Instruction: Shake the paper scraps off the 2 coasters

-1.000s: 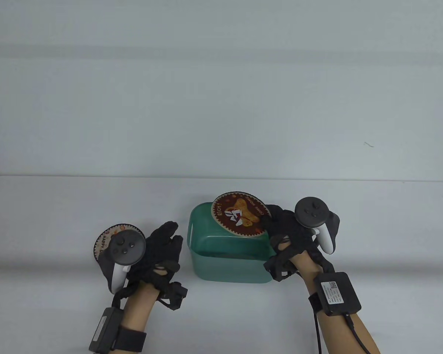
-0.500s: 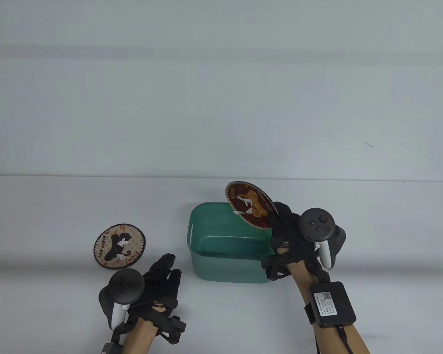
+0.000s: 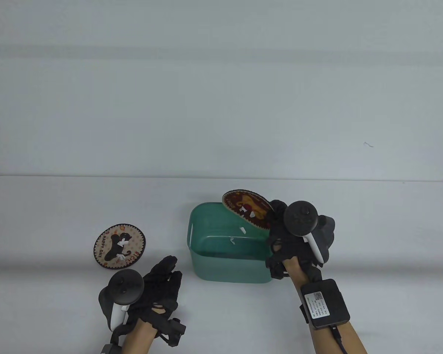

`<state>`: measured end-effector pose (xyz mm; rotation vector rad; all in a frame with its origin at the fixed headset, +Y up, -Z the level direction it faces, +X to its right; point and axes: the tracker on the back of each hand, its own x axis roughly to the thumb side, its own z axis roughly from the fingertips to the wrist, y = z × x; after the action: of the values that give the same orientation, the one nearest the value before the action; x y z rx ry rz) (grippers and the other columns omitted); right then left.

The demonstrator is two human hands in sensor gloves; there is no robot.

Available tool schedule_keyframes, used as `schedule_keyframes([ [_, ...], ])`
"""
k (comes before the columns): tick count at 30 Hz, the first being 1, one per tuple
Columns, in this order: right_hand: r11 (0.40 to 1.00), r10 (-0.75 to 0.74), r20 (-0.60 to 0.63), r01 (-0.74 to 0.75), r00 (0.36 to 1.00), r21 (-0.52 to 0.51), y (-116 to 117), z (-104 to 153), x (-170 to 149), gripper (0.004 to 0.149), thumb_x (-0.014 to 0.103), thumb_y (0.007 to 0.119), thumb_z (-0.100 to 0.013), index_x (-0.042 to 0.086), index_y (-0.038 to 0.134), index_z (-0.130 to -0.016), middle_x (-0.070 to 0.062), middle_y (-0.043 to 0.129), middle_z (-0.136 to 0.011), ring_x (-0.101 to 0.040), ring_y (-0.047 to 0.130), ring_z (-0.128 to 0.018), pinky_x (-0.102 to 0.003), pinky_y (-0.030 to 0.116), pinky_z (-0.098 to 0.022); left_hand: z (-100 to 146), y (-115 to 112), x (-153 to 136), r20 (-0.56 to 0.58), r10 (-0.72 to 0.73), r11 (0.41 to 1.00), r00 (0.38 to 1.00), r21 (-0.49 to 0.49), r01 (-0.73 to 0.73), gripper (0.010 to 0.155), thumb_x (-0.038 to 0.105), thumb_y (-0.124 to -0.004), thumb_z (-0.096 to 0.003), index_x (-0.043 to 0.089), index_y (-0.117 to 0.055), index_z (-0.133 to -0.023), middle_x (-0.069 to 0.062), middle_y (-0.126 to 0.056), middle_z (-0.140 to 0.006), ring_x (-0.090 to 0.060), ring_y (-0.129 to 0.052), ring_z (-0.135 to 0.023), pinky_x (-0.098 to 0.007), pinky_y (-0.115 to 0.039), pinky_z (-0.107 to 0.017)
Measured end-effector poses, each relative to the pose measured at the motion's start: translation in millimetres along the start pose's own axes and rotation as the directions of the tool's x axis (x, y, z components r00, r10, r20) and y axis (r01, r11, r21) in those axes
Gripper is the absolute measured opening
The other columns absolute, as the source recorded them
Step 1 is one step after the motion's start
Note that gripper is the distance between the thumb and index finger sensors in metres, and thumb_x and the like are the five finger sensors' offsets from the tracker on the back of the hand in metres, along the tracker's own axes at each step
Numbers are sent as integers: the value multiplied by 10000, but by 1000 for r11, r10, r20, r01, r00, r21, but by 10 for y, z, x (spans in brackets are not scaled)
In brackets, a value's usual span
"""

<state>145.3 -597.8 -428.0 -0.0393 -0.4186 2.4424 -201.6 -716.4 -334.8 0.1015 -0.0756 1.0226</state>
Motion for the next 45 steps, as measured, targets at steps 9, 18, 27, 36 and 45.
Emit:
schedule_keyframes([
  [9,985,122,-20,-119,992,125,34,-19,75,404,341,716,-440,242,655,-827,-34,909,-711,-215,952,-537,-394,766,-424,-4,-20,0,-5,9,1000,1000,-21,-9,555,357,-760,-487,119,-593,-959,-184,-665,-938,-464,-770,-785,-487,-741,-542],
  [18,986,29,33,-34,999,162,116,9,108,406,281,746,-427,168,687,-812,-117,918,-675,-286,947,-498,-446,745,-397,-7,-36,-6,-4,6,999,1000,-32,-7,548,358,-759,-487,121,-603,-956,-181,-672,-935,-464,-773,-784,-486,-742,-541],
  [27,998,65,31,-66,997,9,-8,64,140,408,337,702,-435,226,645,-824,-36,907,-701,-210,952,-530,-397,760,-430,-15,-57,-11,-5,2,999,1000,-42,-3,546,358,-758,-488,121,-605,-956,-183,-673,-935,-465,-773,-784,-488,-742,-541],
  [36,986,-32,-9,33,999,165,149,84,61,407,304,726,-434,192,667,-821,-89,906,-698,-265,951,-514,-435,748,-416,-40,-8,342,179,-32,999,983,-16,36,539,379,-758,-493,156,-619,-964,-150,-649,-966,-445,-744,-818,-473,-727,-554],
  [45,975,-146,-4,145,989,169,170,110,106,409,323,719,-440,200,656,-825,-70,906,-701,-239,956,-518,-417,756,-421,-508,-212,1186,288,-206,977,935,8,212,594,297,-729,-495,251,-467,-1026,-127,-675,-944,-401,-781,-762,-431,-731,-532],
])
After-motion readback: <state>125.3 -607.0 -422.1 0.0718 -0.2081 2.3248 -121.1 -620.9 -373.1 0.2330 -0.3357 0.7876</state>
